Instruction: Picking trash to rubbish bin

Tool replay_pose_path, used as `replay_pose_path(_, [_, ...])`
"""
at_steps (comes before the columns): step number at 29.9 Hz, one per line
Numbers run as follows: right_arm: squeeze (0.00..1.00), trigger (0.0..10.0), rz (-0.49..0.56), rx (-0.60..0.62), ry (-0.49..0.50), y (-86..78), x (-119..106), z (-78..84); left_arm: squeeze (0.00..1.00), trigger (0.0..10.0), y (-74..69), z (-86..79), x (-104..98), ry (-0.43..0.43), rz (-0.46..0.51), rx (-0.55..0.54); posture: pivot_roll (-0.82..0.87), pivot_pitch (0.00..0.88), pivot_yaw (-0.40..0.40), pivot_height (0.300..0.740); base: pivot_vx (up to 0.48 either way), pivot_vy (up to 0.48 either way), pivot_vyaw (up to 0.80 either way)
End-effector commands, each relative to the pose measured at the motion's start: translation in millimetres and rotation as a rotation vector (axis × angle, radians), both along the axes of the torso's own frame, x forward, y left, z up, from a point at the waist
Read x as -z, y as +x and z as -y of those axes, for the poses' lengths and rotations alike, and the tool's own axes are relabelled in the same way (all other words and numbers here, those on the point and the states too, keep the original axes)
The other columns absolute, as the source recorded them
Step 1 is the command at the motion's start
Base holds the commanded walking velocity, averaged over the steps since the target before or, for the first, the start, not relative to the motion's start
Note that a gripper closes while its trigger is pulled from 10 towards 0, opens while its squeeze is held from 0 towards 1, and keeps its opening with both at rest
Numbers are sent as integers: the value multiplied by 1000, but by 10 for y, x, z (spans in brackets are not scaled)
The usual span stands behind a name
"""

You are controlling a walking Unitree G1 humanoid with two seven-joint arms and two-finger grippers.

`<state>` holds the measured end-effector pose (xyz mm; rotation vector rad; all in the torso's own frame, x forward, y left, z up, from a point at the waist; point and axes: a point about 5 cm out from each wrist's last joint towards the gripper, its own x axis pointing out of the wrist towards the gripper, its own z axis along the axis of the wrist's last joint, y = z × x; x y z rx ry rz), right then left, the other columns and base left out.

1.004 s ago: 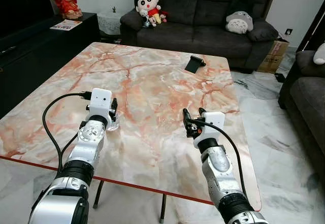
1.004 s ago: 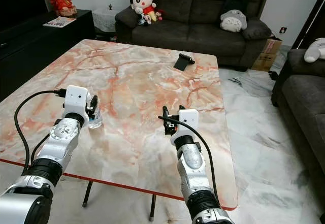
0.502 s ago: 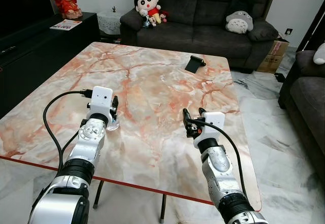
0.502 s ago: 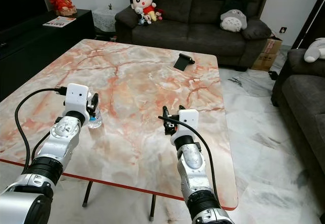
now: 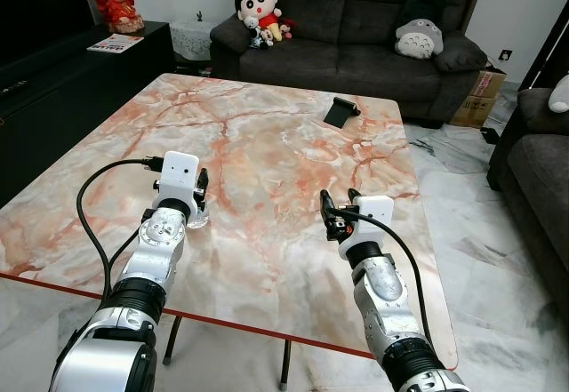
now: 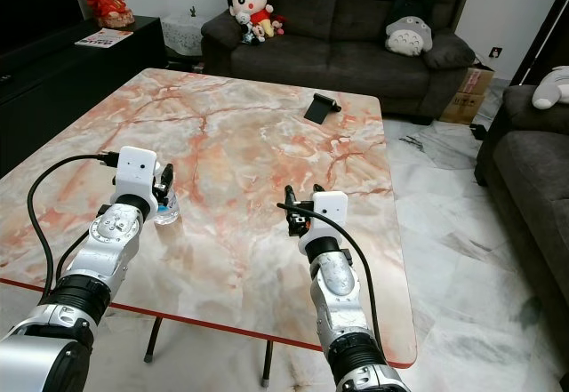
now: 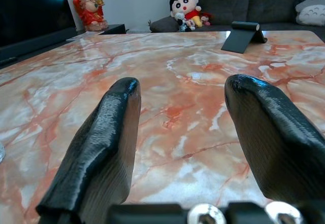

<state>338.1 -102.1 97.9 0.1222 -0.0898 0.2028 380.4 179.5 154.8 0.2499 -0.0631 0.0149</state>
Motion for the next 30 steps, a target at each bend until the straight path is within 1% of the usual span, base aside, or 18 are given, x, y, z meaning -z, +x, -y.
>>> replay_pose_path(1, [0, 10000, 1, 3, -6, 8, -12, 14, 0, 10000, 28, 10, -93, 38, 35, 2, 152, 0, -56, 740, 0, 0, 0])
replay_pose_path(2, [0, 10000, 1, 3, -6, 8, -12, 14, 0, 10000, 28, 9, -95, 40, 37, 2, 152, 0, -56, 740, 0, 0, 0])
replay_pose_path(3, [0, 10000, 1, 3, -5, 7, -12, 13, 1000, 10000, 24, 10, -87, 35, 34, 2, 152, 0, -56, 740, 0, 0, 0])
replay_pose_path(9, [0, 10000, 0, 0, -5, 6, -11, 9, 1000, 10000, 18, 16, -66, 36, 27, 1, 152, 0, -56, 740, 0, 0, 0])
replay_pose_path(10, [0, 10000, 1, 0, -4, 6, -12, 9, 0, 10000, 18, 16, -62, 35, 24, 1, 152, 0, -56, 740, 0, 0, 0])
replay_pose_path(17, [0, 10000, 1, 3, -5, 6, -11, 17, 0, 10000, 21, 19, -44, 26, 13, 1, 152, 0, -56, 740, 0, 0, 0])
replay_pose_path(18, [0, 10000, 0, 3, -5, 6, -10, 17, 0, 5529, 21, 19, -43, 24, 14, 0, 152, 0, -56, 740, 0, 0, 0])
replay_pose_path(19, [0, 10000, 0, 3, -5, 6, -10, 17, 0, 5529, 21, 18, -43, 22, 14, 0, 152, 0, -56, 740, 0, 0, 0])
replay_pose_path(20, [0, 10000, 0, 3, -5, 6, -9, 16, 0, 0, 21, 19, -44, 20, 16, 0, 152, 0, -56, 740, 0, 0, 0])
replay_pose_path(30, [0, 10000, 0, 1, -5, 5, -10, 15, 0, 0, 22, 14, -43, 14, 13, -4, 152, 0, -56, 740, 0, 0, 0])
